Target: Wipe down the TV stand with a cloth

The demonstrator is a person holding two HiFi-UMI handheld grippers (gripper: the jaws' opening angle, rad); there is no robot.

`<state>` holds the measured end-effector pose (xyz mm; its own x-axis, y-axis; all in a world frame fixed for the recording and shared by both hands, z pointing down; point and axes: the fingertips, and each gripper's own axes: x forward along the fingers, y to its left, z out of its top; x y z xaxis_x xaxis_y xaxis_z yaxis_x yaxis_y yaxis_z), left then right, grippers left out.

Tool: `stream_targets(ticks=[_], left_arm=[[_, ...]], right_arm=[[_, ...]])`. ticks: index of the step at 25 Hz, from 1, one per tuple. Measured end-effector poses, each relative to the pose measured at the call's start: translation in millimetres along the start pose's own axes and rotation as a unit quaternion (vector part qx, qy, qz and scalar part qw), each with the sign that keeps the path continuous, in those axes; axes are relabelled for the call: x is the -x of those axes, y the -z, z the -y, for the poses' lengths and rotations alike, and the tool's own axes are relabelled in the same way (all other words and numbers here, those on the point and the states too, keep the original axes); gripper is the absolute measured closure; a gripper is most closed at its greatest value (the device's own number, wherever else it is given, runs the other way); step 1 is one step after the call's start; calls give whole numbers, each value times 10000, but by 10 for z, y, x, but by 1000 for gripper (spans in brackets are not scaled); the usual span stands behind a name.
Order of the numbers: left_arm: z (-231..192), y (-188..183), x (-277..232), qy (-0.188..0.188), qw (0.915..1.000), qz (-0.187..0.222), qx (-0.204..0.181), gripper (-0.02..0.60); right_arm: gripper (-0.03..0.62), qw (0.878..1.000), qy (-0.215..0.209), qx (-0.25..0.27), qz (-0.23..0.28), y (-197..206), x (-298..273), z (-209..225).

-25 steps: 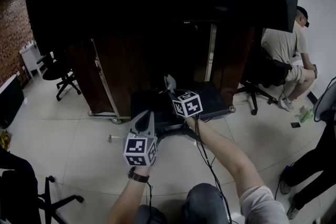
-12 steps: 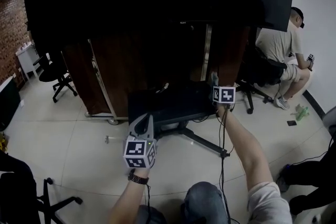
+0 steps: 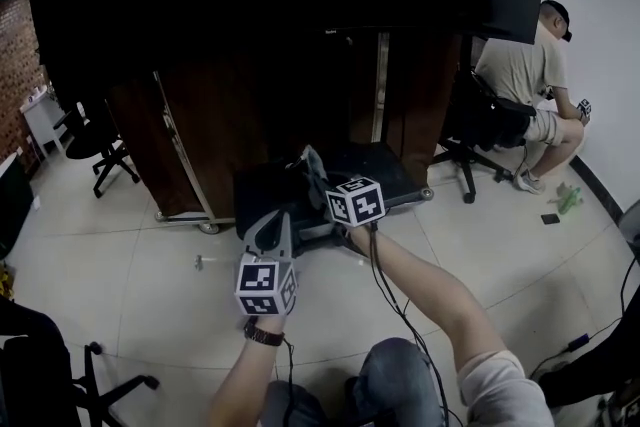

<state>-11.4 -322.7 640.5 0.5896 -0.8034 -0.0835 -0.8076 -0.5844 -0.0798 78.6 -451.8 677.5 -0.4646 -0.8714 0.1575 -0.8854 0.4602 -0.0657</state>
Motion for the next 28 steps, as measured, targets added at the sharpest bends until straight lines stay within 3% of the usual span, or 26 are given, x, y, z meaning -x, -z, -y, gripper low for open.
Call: stream_targets(ticks=[3, 7, 10, 11, 13, 16, 18, 20, 23, 25, 28], left_arm=[[-49, 24, 92, -13, 9999, -63, -138, 574], [-250, 54, 225, -200, 9996, -119, -154, 574], [-290, 101, 304, -251, 9995, -154, -142, 574], [-289, 121, 323, -257, 9995, -162, -133, 574], [-279, 160, 344, -268, 9994, -181, -121, 574], [-273, 190, 373, -303, 9992, -210, -172, 574], [-326, 203, 429, -382, 9987, -235, -252, 574], [-440, 226, 502, -543, 9978, -273, -269, 574], [-528, 312, 604, -672, 9967, -388, -248, 574], [-515, 368, 655, -650, 9965, -432, -287, 574], [-502, 434, 670, -625, 9968, -445, -241, 574]], right_arm=[[566, 9965, 694, -464, 76, 124, 321, 735], [566, 9771, 1903, -885, 363, 113, 1103, 1869], [566, 9663, 2445, -701, 401, 125, 1489, 2162], [566, 9686, 2388, -520, 457, 99, 1504, 2032], [566, 9815, 1795, -134, 651, 19, 1321, 1396], [566, 9958, 178, 207, 875, -113, 786, -131], [566, 9919, -852, 336, 881, -148, 486, -1115], [566, 9854, -1420, 515, 781, -80, 246, -1719], [566, 9882, -1290, 519, 645, 126, 20, -1726], [566, 9947, -796, 317, 573, 281, 25, -1235], [566, 9982, 223, 162, 530, 401, 387, -173]])
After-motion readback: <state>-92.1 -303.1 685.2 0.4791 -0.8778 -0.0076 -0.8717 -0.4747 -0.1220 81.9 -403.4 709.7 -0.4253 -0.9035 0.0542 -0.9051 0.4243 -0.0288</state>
